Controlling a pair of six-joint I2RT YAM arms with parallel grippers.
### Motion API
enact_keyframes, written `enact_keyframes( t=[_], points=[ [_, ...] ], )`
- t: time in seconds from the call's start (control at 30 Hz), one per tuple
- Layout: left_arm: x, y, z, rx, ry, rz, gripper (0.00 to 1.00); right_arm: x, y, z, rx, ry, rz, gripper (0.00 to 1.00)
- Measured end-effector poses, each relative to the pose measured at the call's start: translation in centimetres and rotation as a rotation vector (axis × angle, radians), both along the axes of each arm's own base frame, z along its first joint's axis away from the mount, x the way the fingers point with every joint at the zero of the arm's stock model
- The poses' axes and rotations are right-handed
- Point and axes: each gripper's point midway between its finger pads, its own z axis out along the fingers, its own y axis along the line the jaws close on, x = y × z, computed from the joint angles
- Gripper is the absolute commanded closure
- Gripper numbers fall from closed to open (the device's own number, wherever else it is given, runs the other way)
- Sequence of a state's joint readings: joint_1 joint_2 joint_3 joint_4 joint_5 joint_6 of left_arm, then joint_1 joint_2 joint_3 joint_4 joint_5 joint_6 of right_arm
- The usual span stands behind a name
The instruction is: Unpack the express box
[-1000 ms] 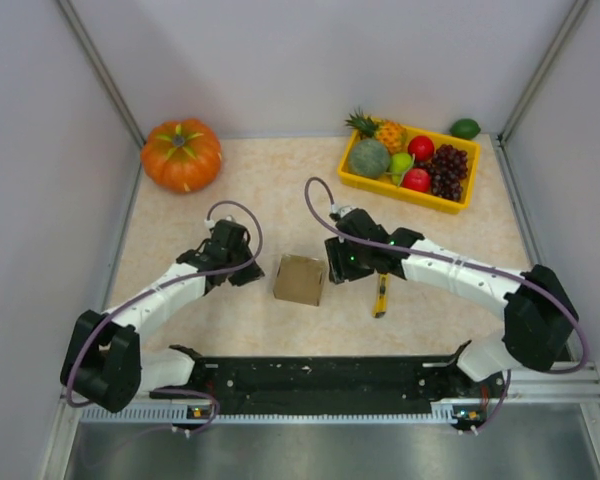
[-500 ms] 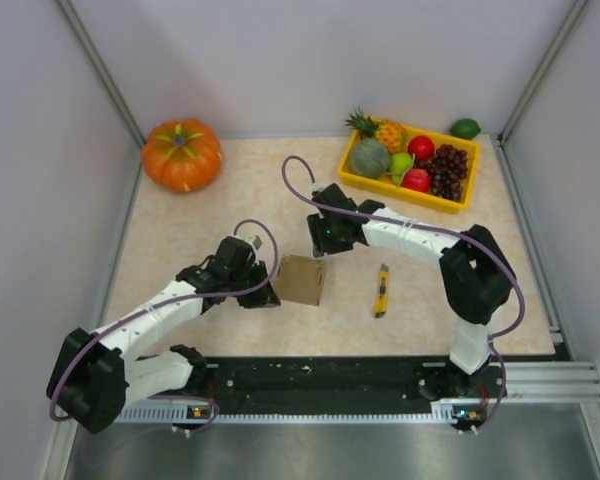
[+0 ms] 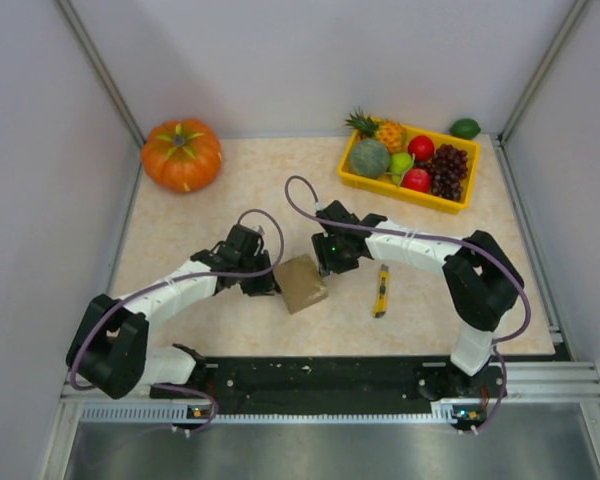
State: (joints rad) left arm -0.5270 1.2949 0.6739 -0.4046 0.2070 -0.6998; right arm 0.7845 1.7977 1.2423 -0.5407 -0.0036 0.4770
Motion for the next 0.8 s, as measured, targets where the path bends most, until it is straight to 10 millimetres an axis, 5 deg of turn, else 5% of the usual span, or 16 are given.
enact_keyframes(
  t=[0.3,0.6,0.8],
  points=[
    [5.9,1.1,1.1,0.007,-0.057,0.040,0.74,-3.6,-0.4,-0.1,-0.005,0.036,-0.008,0.50],
    [5.9,1.7,1.1,-0.008,-0.055,0.005,0.74,-1.9,-0.3,0.7,-0.021,-0.021,-0.052,0.50],
    [4.1,1.9,0.4,-0.037,-0.022,-0.019,0.74,-0.1,0.8,0.9,-0.037,-0.057,-0.044,0.50]
  ],
)
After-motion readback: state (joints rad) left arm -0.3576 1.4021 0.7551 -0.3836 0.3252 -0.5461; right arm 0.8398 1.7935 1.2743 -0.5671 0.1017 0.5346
